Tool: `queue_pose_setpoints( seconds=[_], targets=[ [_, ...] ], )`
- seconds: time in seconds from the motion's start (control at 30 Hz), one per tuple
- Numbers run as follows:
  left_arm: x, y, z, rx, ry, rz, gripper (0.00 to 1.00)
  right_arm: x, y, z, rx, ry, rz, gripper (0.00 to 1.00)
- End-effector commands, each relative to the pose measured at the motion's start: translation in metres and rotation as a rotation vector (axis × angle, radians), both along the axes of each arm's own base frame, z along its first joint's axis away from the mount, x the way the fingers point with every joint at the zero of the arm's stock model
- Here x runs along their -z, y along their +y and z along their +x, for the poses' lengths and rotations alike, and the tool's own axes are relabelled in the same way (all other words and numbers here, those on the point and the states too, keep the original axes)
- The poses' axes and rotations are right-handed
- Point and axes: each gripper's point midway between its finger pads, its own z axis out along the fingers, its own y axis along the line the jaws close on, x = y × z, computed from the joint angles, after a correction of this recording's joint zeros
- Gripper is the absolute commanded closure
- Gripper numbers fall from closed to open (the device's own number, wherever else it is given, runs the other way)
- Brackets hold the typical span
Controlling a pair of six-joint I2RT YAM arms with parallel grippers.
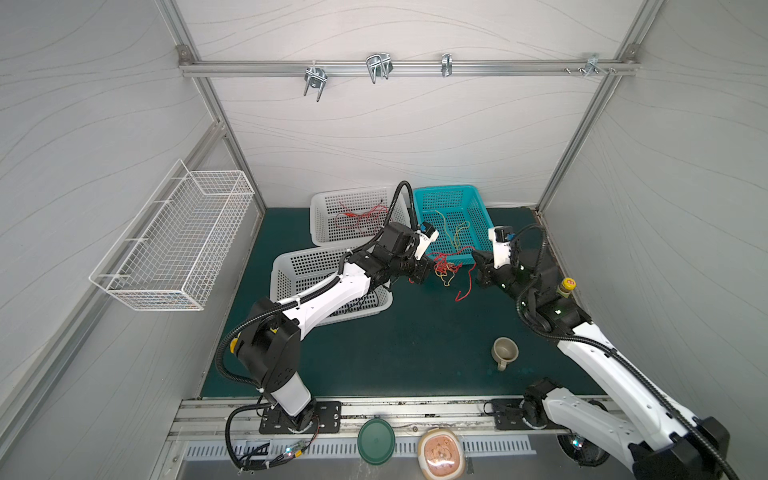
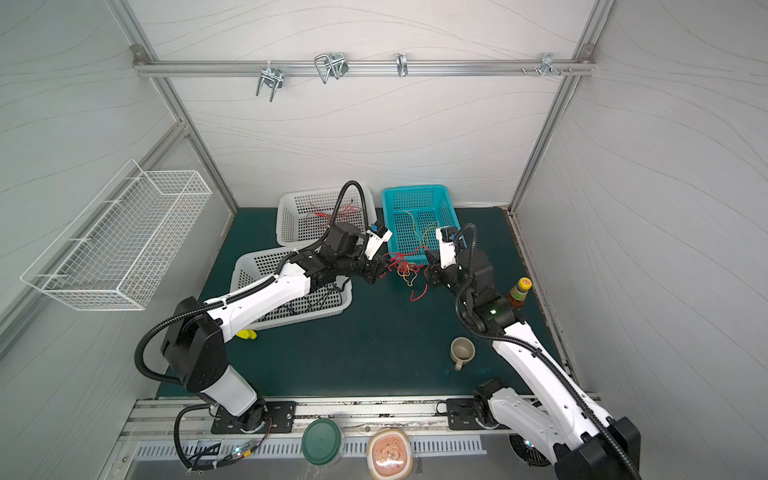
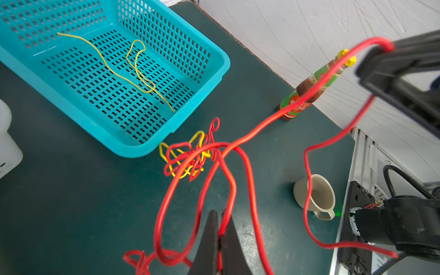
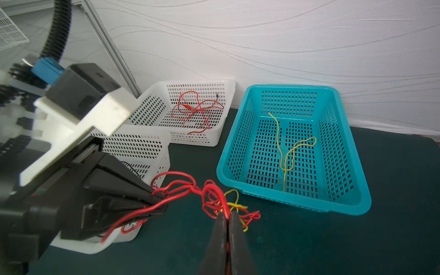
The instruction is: Untangle the cables
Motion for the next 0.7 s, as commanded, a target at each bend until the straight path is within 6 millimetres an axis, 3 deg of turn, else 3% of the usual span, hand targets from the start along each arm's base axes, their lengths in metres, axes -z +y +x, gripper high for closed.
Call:
queue_pose_setpoints(
  seconds=[0.0,0.33,0.53,0.67],
  targets=[
    [-0.036,-0.017,-0.003,0.070,-0.060,-0.091,1.00,0.001,0.006,0.008,0.000,-0.016,-0.032,1.00],
    [-0.027,-0.021,-0.006,0.070,-0.011,-0.088,1.00,0.013,0.016,0.018,0.009,0.011,-0.055,1.00],
    [0.017,-0.012,0.006,-0.006,0.054,0.026,1.00,0.022,0.008,0.009,0.025,0.043,-0.089,1.00],
    [0.044,-0.008,0.015,-0.071,0.100,0.083,0.93,0.035,-0.006,0.000,0.065,0.079,-0.118,1.00]
  ],
)
